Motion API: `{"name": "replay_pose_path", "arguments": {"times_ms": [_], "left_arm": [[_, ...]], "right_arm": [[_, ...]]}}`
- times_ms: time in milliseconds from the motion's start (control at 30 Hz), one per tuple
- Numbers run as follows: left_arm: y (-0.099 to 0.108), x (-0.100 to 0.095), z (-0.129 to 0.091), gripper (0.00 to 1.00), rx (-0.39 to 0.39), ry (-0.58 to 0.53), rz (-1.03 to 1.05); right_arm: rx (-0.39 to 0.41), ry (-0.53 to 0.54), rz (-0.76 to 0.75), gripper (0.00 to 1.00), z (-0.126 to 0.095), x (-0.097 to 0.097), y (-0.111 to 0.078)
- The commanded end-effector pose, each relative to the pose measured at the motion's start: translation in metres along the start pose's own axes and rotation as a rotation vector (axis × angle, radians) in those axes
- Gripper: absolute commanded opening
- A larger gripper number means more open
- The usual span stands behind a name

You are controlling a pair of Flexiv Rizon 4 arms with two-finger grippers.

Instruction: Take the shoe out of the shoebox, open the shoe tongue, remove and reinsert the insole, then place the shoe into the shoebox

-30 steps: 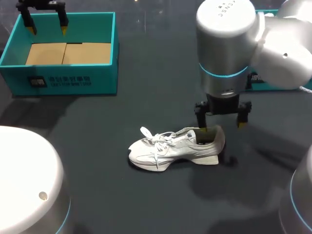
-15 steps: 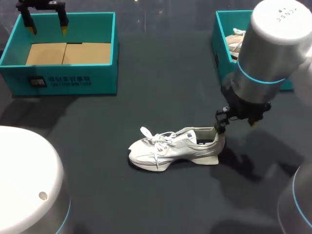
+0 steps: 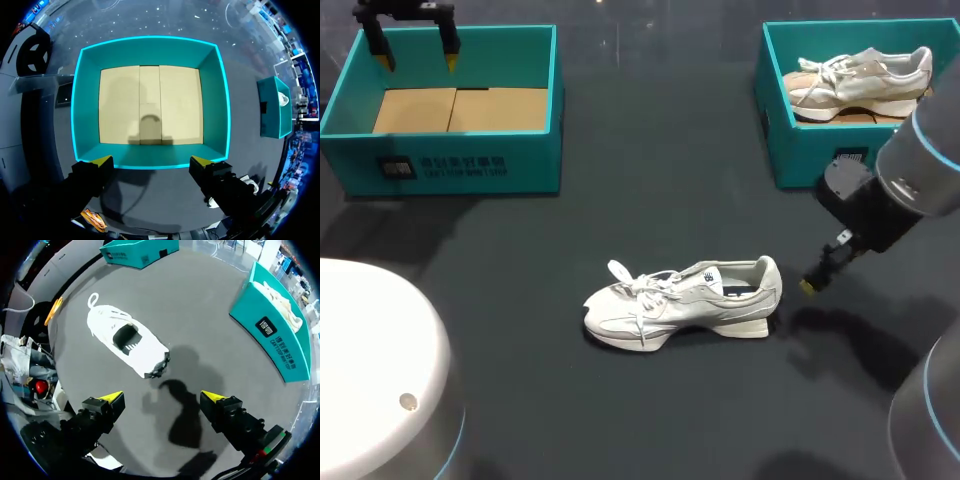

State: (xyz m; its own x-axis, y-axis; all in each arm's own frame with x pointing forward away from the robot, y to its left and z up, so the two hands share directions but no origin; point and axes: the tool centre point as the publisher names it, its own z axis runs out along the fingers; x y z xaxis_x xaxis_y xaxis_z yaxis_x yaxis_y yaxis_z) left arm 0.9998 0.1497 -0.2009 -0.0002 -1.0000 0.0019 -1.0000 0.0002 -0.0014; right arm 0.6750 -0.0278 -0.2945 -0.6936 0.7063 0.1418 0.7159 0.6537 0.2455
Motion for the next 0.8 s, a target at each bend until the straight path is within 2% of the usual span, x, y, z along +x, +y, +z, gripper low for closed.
{"name": "replay_pose_path", "arguments": {"times_ms": [33, 67, 100, 267, 533, 700, 800], "left_arm": [[0.0, 0.0, 0.0, 1.0, -0.001, -0.001, 0.0], [0.0, 0.0, 0.0, 1.0, -0.001, -0.001, 0.0], [0.0, 0.0, 0.0, 1.0, -0.001, -0.001, 0.0], [0.0, 0.0, 0.0, 1.0, -0.001, -0.001, 0.0], [0.0, 0.0, 0.0, 1.0, -0.001, -0.001, 0.0], [0.0, 0.0, 0.0, 1.0, -0.001, -0.001, 0.0], [0.0, 0.0, 0.0, 1.0, -0.001, -0.001, 0.0]], "right_arm": [[-0.244, 0.469, -0.201, 1.0, 0.0, -0.004, -0.01], [-0.244, 0.469, -0.201, 1.0, 0.0, -0.004, -0.01], [-0.277, 0.508, -0.254, 1.0, 0.003, -0.006, -0.013], [-0.42, 0.531, -0.433, 1.0, 0.012, -0.018, -0.032], [-0.501, 0.515, -0.516, 1.0, 0.021, -0.038, -0.053], [-0.568, 0.469, -0.538, 1.0, 0.035, -0.048, -0.062], [-0.568, 0.469, -0.538, 1.0, 0.035, -0.048, -0.062]]}}
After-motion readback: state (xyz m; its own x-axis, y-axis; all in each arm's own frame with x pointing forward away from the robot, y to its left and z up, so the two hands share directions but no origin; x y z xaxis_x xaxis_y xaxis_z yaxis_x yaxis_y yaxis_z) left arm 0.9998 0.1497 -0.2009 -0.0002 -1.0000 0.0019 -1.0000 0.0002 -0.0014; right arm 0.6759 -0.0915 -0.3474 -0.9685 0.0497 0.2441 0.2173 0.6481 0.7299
